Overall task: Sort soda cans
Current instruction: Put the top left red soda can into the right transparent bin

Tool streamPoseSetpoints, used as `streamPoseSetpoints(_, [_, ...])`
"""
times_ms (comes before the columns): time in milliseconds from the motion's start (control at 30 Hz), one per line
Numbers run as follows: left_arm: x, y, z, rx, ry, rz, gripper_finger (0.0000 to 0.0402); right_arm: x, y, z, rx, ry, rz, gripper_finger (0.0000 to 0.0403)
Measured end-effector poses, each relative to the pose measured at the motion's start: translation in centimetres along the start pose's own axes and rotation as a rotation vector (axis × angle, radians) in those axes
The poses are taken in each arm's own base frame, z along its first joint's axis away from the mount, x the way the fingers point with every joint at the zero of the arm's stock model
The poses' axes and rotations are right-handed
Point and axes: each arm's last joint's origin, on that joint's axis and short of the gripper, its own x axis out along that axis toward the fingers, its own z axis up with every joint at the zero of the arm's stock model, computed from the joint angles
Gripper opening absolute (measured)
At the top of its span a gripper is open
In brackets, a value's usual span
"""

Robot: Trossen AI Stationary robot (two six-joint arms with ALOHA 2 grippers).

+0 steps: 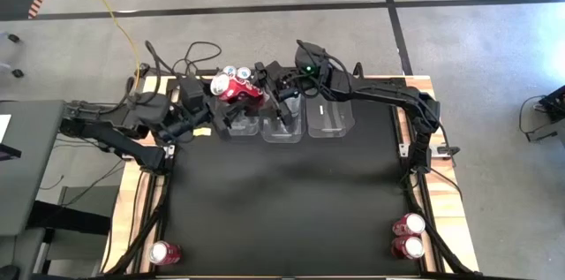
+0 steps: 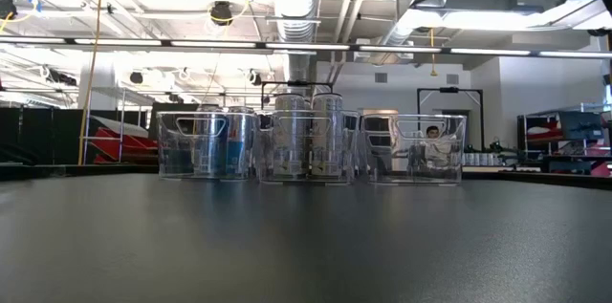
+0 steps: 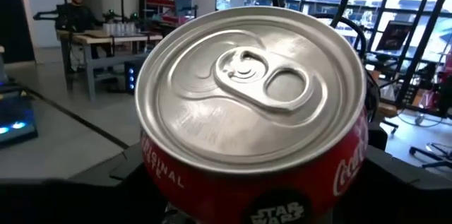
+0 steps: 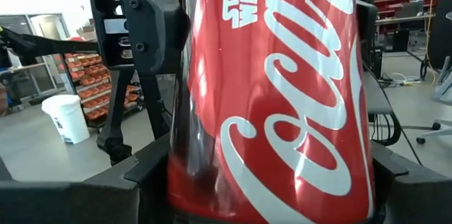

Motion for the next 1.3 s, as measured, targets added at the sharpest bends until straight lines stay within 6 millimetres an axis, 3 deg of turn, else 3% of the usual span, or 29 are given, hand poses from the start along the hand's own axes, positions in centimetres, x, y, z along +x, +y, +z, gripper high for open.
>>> streamPoseSetpoints(133, [0.0,0.0,0.0,0.010,0.000,-0.009,0.0304,-0.1,-0.1,-0.1,0.020,0.011,-0.006,0.0316])
streamPoseSetpoints(367, [-0.6,0.7,-0.2,0.129,0.046,0.005,0.0304,-2.0,-1.9,-1.6,0.326,0.181,-0.059,0.0392])
streamPoseSetpoints(533, [-1.1,1.2,-0.9,0.160,0.127,-0.003,0.0304,-4.9,-1.3,-1.8,0.424,0.353,-0.103,0.0369])
streamPoseSetpoints(633, [-1.2,1.3,-1.9,0.202,0.215,-0.032,0.0304,-7.0,0.0,-0.9,0.360,0.441,-0.179,0.0361])
streamPoseSetpoints(733, [-0.6,1.2,-2.9,0.210,0.289,-0.072,0.0304,-8.1,1.2,1.0,0.253,0.409,-0.228,0.0359])
streamPoseSetpoints(933, [2.1,0.6,-5.1,0.244,0.391,-0.102,0.0305,-6.6,3.8,3.9,0.005,0.236,-0.221,0.0363])
streamPoseSetpoints(1133, [4.6,-0.3,-6.9,0.271,0.438,-0.156,0.0305,-4.5,5.0,3.2,-0.146,0.265,-0.284,0.0382])
streamPoseSetpoints(1300, [5.8,-1.3,-7.2,0.288,0.395,-0.231,0.0307,-3.5,5.4,2.0,-0.118,0.314,-0.250,0.0397])
